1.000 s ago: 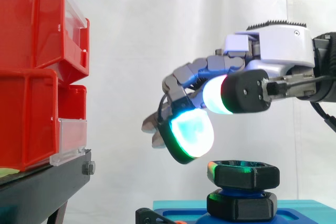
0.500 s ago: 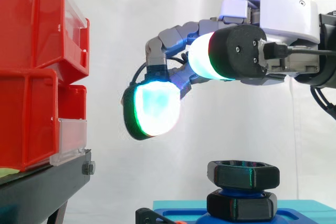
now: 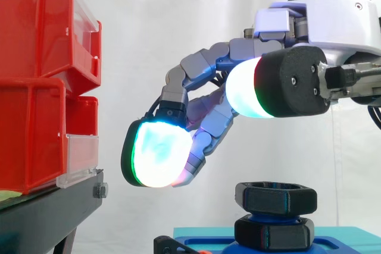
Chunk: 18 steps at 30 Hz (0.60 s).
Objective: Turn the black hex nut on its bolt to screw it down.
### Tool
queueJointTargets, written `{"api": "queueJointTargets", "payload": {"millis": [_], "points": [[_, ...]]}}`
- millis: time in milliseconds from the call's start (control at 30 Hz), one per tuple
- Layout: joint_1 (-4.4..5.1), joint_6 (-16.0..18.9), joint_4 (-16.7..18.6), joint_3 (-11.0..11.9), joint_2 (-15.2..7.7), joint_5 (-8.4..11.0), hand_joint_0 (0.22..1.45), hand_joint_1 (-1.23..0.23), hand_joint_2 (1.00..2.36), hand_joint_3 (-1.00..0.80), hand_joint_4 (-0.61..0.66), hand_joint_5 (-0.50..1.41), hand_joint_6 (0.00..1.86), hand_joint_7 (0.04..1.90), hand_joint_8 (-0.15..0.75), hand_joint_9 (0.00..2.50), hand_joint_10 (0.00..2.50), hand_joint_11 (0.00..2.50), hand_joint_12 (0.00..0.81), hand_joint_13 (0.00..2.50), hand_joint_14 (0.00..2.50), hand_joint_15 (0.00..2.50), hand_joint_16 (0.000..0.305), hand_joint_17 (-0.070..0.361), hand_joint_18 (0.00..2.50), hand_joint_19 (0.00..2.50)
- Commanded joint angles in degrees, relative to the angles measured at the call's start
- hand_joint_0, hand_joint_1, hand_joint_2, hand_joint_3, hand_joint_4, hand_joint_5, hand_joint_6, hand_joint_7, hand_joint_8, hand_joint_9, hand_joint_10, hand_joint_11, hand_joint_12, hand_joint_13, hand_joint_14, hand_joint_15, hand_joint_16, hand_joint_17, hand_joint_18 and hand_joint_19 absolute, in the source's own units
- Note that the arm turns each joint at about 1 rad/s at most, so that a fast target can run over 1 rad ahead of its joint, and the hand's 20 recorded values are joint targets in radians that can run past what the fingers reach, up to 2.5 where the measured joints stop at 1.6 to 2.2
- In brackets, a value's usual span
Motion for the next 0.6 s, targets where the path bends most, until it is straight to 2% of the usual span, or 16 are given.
{"api": "queueJointTargets", "payload": {"millis": [0,367,433,567], "points": [[0.11,-0.05,-0.55,-0.04,0.00,0.01,0.52,-0.28,1.00,-0.50,0.24,-0.02,0.50,0.82,0.163,0.98,0.00,0.00,0.289,0.54,0.00,0.00,0.037,0.084,0.34,0.22],[0.11,-0.05,-2.04,-0.04,0.00,0.01,0.53,-0.28,1.00,-0.50,0.25,-0.01,0.50,0.84,0.156,1.01,0.00,0.00,0.286,0.55,0.00,0.00,0.037,0.084,0.35,0.23],[0.11,-0.05,-2.22,0.04,0.00,0.01,0.53,-0.28,1.00,-0.50,0.24,-0.01,0.50,0.87,0.155,1.02,0.00,0.00,0.287,0.56,0.00,0.00,0.037,0.084,0.35,0.23],[0.29,-0.05,-2.83,-0.48,0.00,0.01,0.53,-0.28,1.00,-0.50,0.17,0.01,0.51,1.07,0.164,1.04,0.00,0.00,0.288,0.56,0.00,0.00,0.037,0.084,0.36,0.24]]}}
